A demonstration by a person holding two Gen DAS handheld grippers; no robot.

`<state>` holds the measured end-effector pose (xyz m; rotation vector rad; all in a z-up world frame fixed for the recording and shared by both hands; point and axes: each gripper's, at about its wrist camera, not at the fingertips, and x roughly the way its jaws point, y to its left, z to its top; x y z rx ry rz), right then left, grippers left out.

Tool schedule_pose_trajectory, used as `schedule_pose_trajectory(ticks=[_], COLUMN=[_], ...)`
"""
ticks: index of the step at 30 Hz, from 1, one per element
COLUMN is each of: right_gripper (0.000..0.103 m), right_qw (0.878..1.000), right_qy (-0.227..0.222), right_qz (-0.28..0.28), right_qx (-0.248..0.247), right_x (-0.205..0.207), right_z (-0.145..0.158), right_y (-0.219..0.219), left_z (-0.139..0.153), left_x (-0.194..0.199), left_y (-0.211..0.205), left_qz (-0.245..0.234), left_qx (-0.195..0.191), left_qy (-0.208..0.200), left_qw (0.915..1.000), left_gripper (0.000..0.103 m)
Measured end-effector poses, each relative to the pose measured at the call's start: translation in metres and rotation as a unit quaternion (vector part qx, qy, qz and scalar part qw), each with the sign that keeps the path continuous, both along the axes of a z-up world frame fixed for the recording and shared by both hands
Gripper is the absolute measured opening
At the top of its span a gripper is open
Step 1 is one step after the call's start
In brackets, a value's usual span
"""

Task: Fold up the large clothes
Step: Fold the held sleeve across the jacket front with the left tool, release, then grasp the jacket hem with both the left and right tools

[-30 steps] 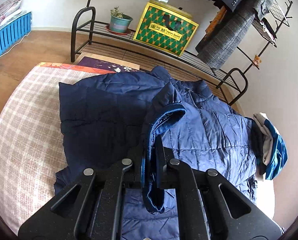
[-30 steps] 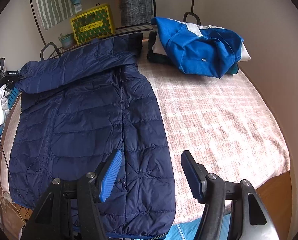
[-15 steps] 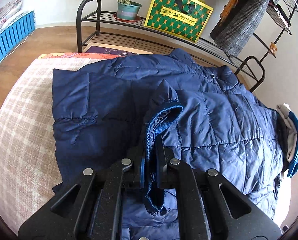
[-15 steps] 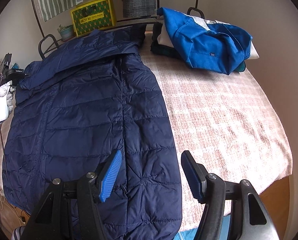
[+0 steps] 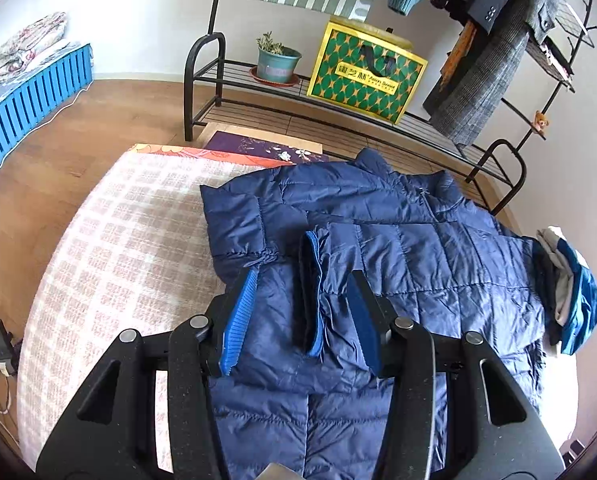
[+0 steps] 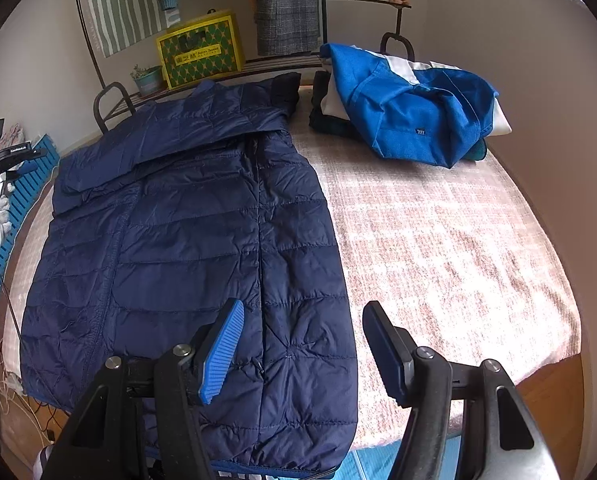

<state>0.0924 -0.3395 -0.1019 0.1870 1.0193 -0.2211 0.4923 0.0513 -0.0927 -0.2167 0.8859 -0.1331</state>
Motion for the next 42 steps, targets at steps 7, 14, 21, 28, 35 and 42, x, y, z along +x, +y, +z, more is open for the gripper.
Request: schedule_pose_trajectory(ticks=[7, 14, 21, 28, 35, 42], right_gripper=[0.065, 0.074, 0.076, 0.076, 0.075, 0.070], right_qw=[1.000, 0.997, 0.997, 0.997, 0.992, 0.985], right_qy=[-0.016, -0.033, -0.003, 0.036, 0.059, 0.073], right_qz=[0.017, 0.058, 0.071, 0.056, 0.049, 0.047], right_qx=[-0.018, -0.028, 0.000, 0.046, 0.103, 0.151], right_x=[-0.019, -0.034, -0.045, -0.048, -0.046, -0.049], right_z=[0.013, 0.009, -0.021, -0.048, -0.072, -0.093], right_y=[-0.002, -0.001, -0.020, -0.040, -0.053, -0.053], left_z=[0.018, -0.013, -0.077, -0.111, -0.125, -0.126], left_x=[-0.095, -0.205, -0.278, -0.295, -0.295, -0.296], left_y=[0.050, 0.101, 0.126, 0.123, 0.110, 0.099], left_qz=[-0.020, -0.014, -0.004, 0.003, 0.003, -0.023], left_qx=[-0.024, -0.069, -0.128, -0.196, -0.204, -0.216], left_qy=[0.011, 0.063, 0.139, 0.176, 0.185, 0.194], left_qw=[0.9995, 0.9955, 0.9819, 0.9647, 0.9611, 0.9568], left_gripper=[0.060, 0.069, 0.069, 0.069, 0.069, 0.059])
